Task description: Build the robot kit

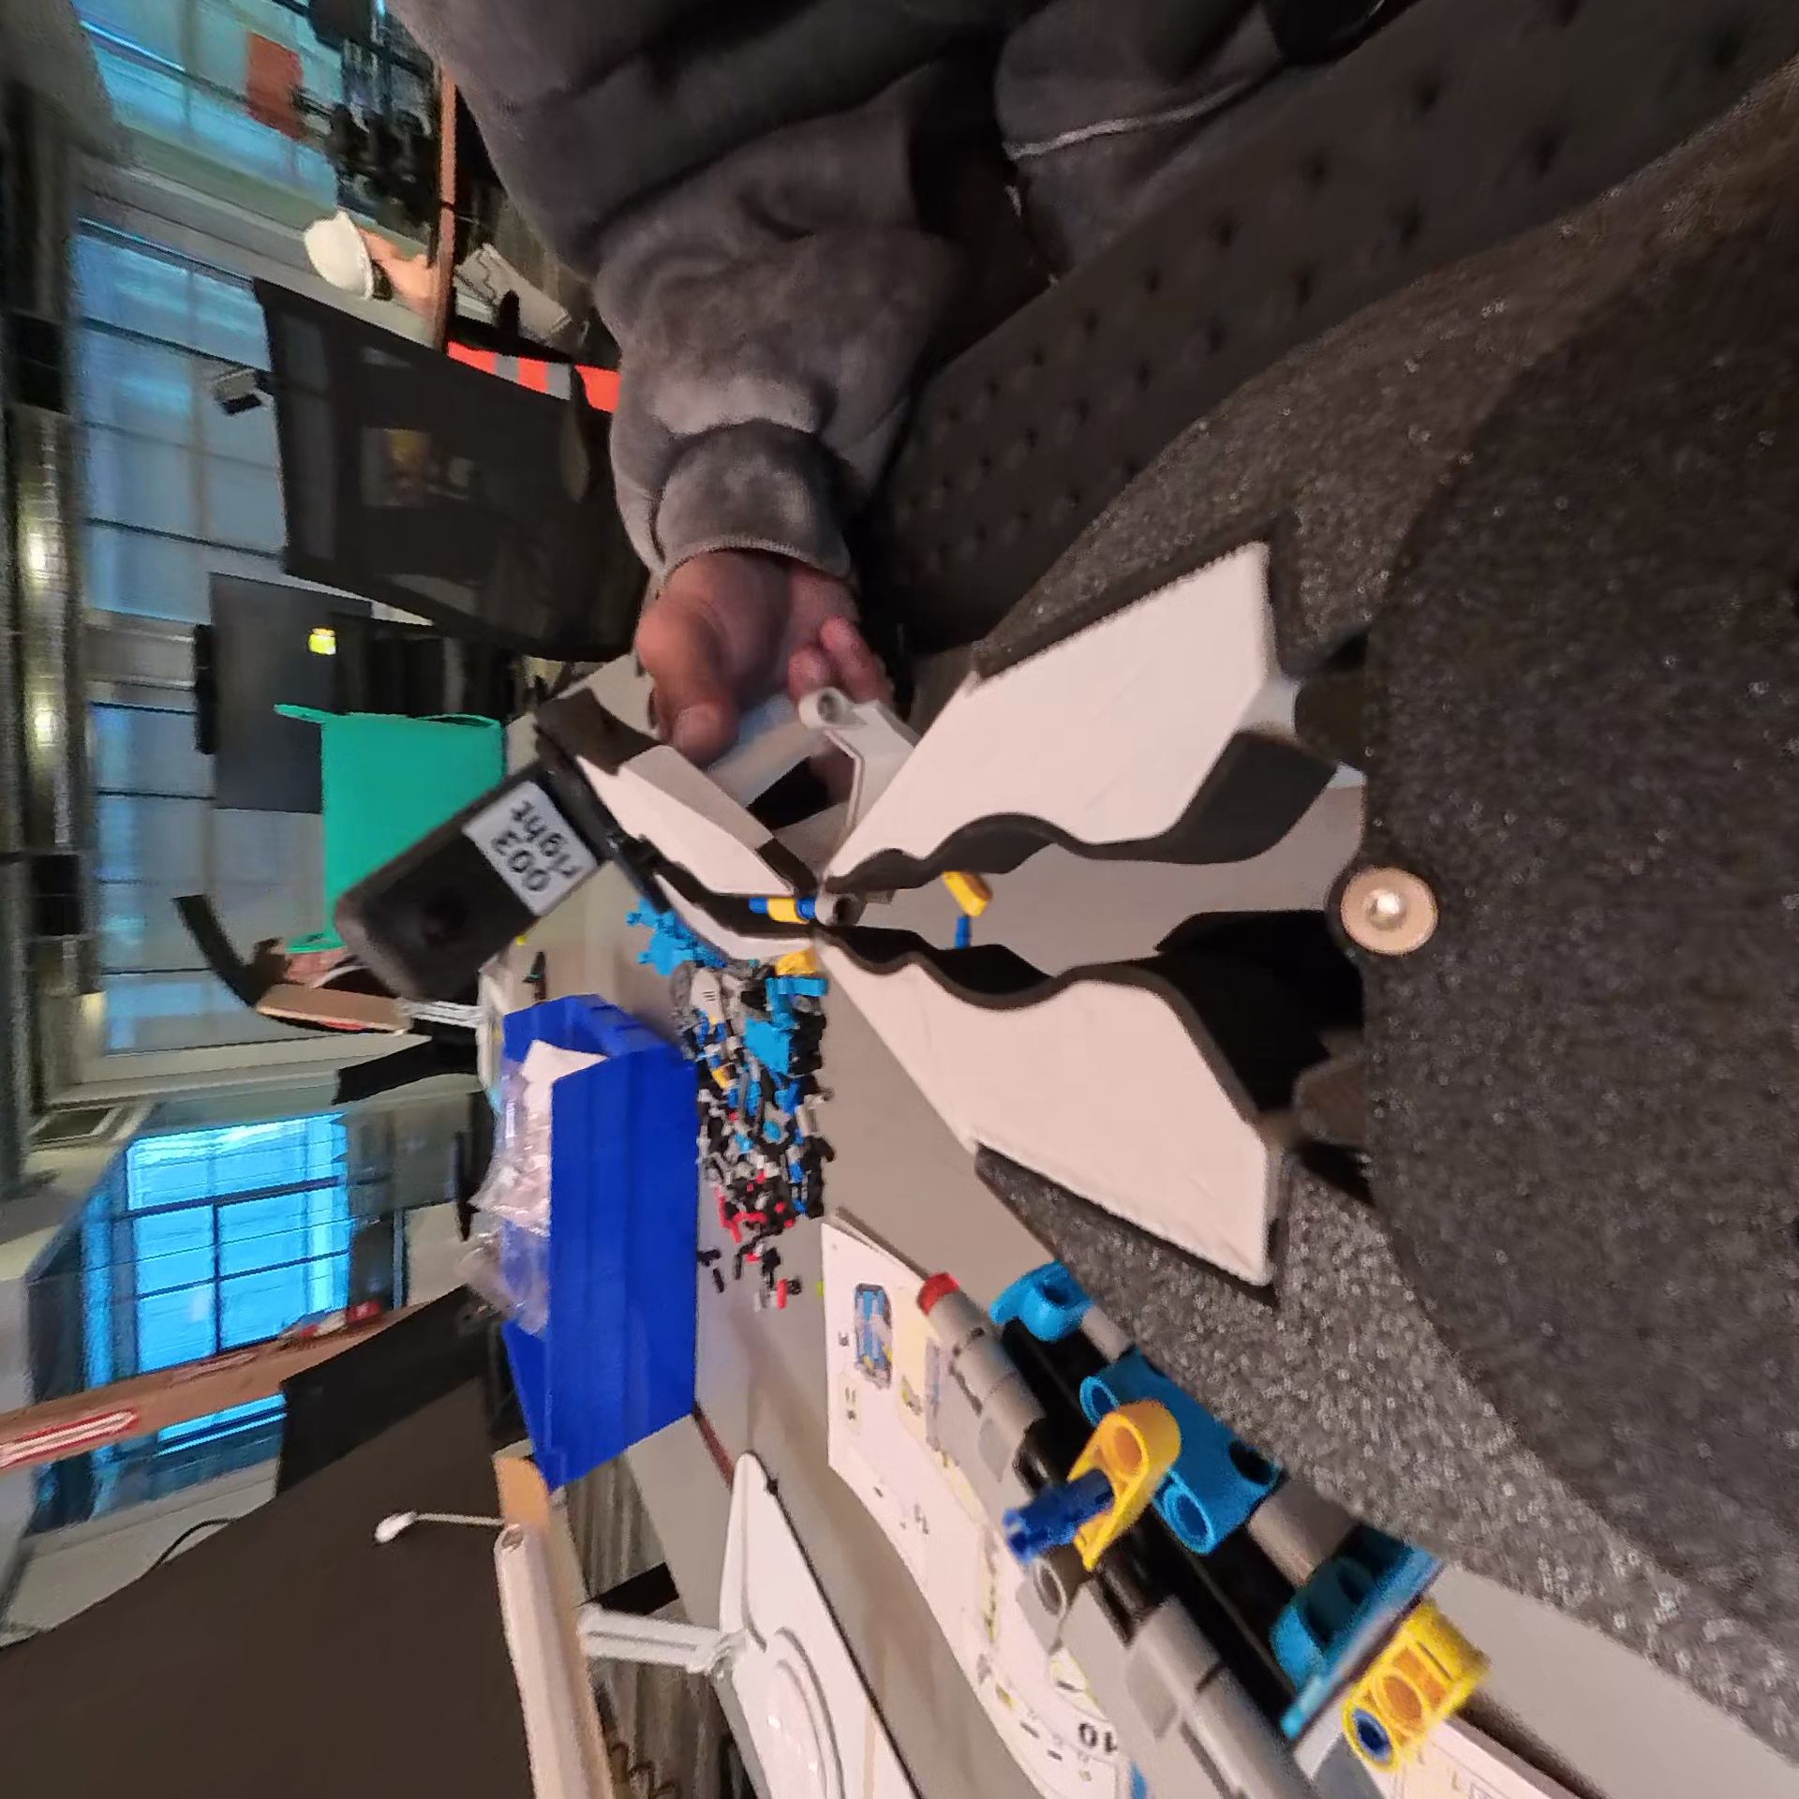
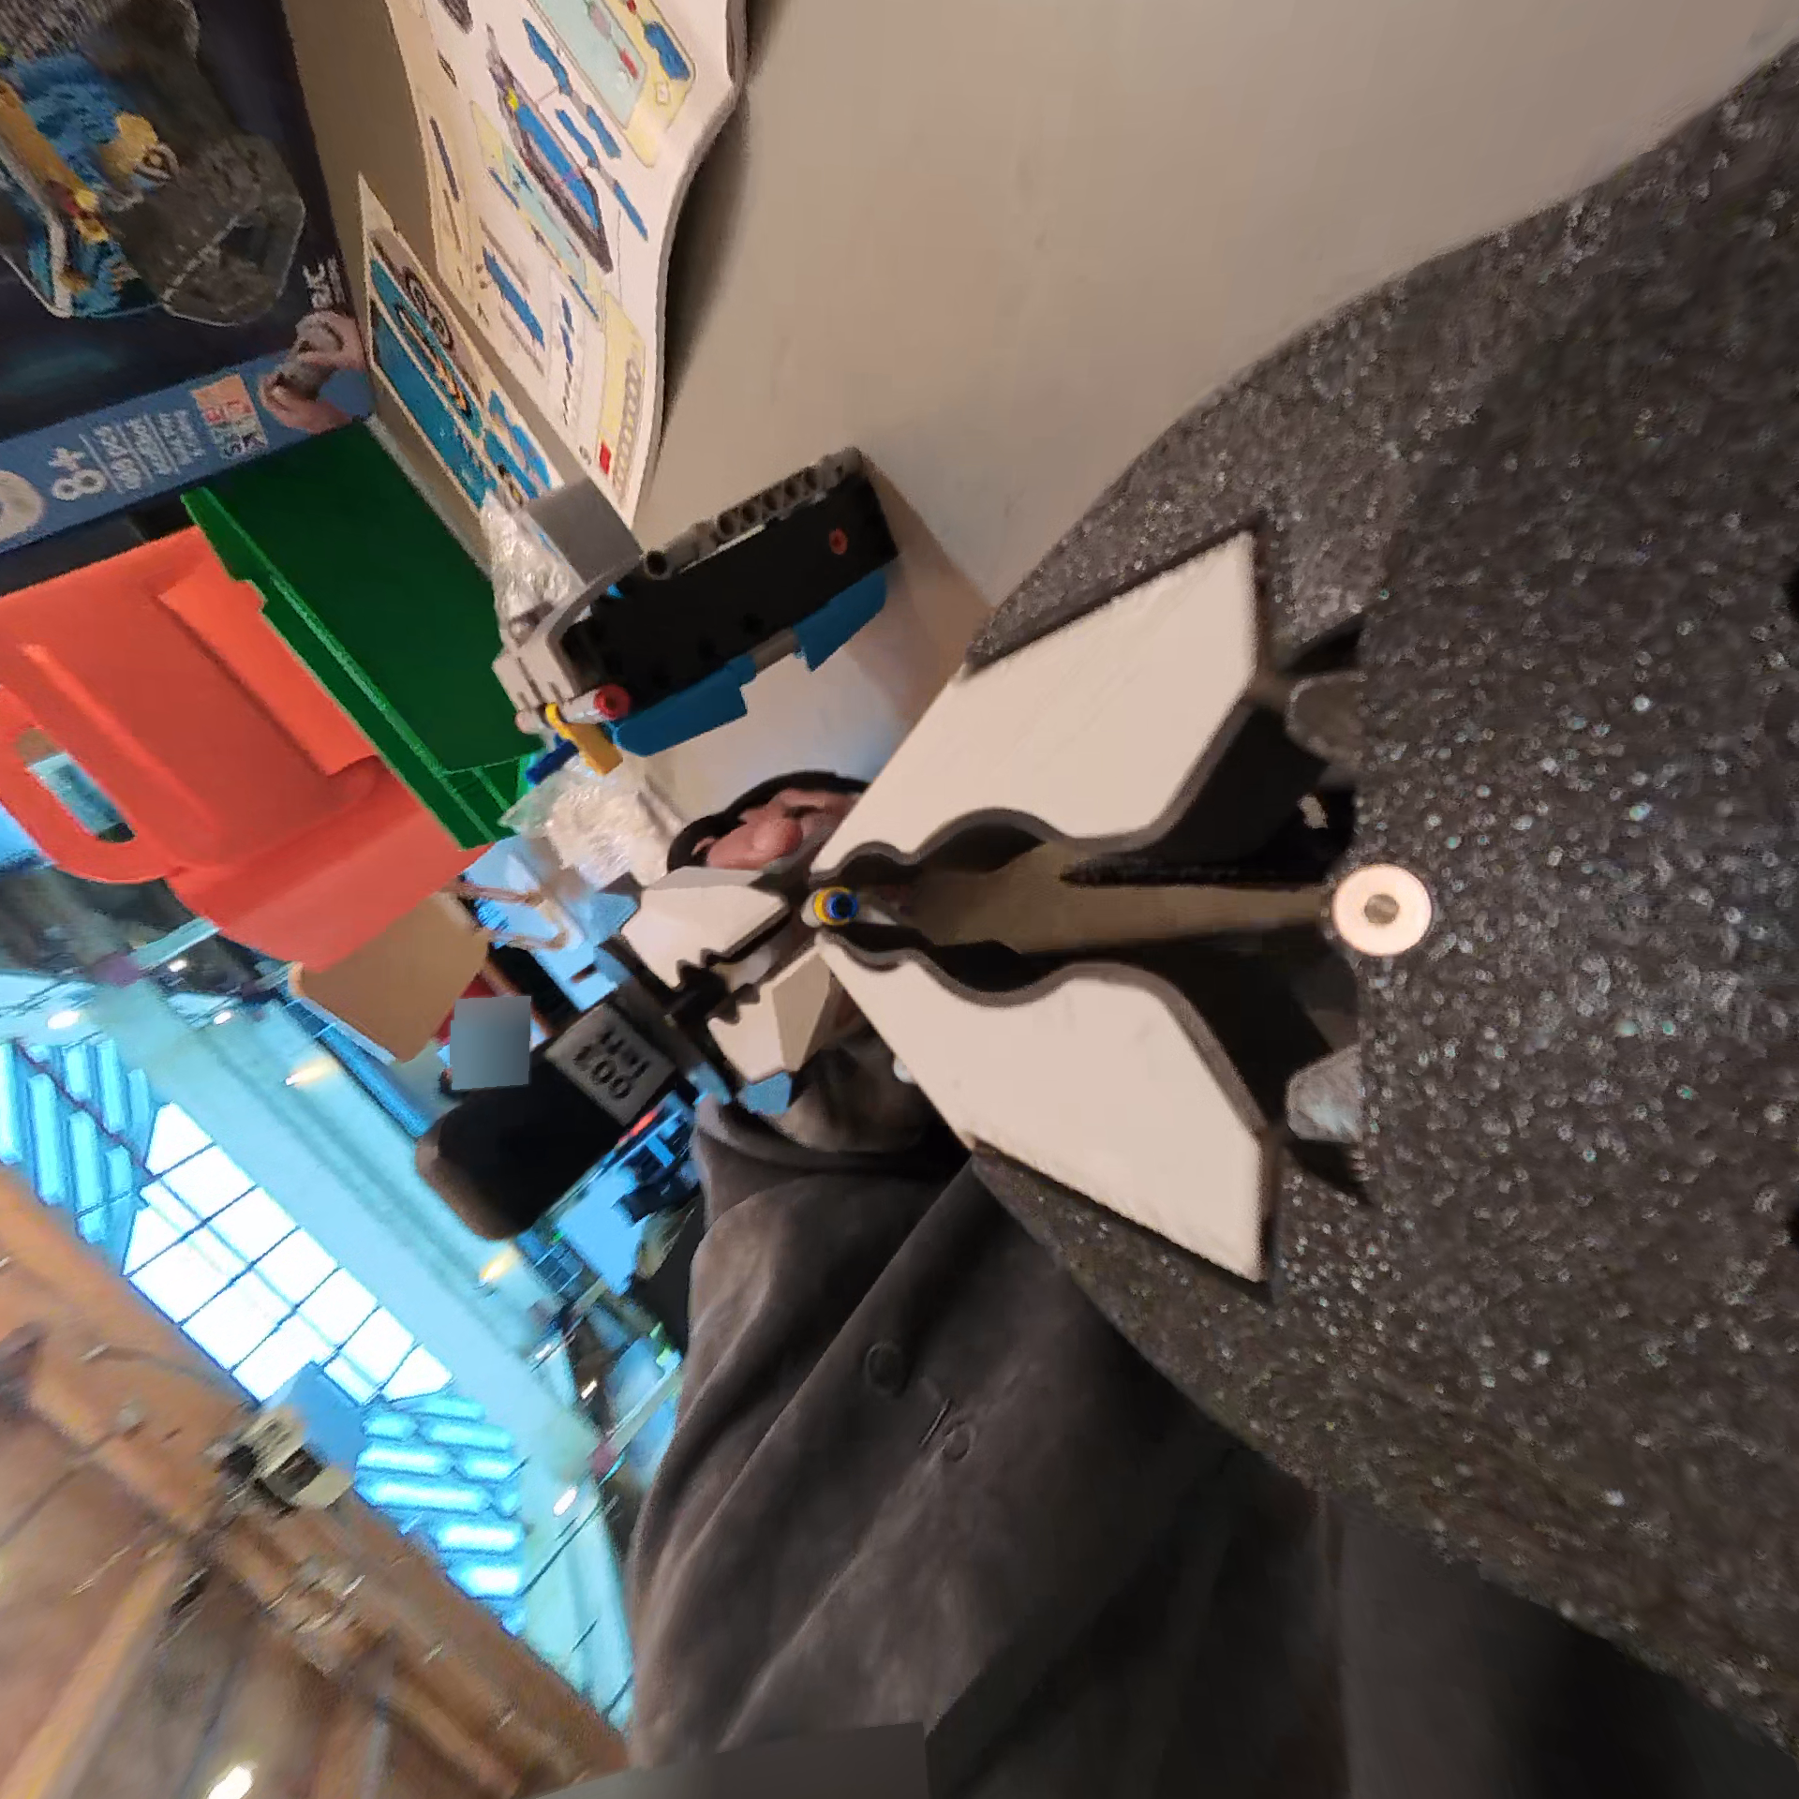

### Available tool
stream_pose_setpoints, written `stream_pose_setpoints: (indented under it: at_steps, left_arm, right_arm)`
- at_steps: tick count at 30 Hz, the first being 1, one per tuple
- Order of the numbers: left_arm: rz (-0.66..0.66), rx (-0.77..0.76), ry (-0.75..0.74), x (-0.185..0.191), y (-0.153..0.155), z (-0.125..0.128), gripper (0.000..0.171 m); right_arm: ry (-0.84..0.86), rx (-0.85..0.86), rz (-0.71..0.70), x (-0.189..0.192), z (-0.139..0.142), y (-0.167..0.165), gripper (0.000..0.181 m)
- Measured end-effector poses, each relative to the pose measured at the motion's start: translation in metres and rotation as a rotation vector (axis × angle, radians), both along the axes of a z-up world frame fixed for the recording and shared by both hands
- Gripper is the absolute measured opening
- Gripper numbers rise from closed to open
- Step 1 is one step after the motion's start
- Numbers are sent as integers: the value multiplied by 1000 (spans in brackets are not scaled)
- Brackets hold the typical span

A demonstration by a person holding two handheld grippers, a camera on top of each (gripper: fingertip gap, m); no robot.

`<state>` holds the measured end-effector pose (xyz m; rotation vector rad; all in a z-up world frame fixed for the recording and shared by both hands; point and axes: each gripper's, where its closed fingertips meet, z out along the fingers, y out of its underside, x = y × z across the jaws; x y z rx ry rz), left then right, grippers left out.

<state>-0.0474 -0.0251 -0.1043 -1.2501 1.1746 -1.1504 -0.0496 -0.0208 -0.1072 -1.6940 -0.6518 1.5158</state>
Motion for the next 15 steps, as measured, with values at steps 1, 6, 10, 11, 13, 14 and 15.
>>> stream_pose_setpoints:
  at_steps: [1, 6, 10, 11, 13, 14, 15]
  left_arm:
    - [8, 13, -17, 0, 0, 3, 6]
    - [22, 76, -88, -3, -5, 15, 6]
    - [31, 169, -121, -4, -11, 21, 6]
    - [41, 202, -132, -5, -12, 23, 7]
    - [57, 274, -164, -6, -15, 28, 7]
    - [73, 311, -170, -7, -15, 29, 7]
    - [90, 341, -165, -6, -14, 28, 8]
  right_arm:
    - [42, -41, 8, 0, 2, 0, 6]
    - [197, -159, 66, -4, 12, -4, 7]
    - [313, -258, 149, -5, 19, -10, 7]
    - [341, -277, 163, -5, 21, -11, 6]
    - [391, -306, 201, -7, 26, -14, 6]
    - [399, -303, 201, -7, 28, -14, 6]
    - [388, -288, 193, -7, 28, -14, 6]
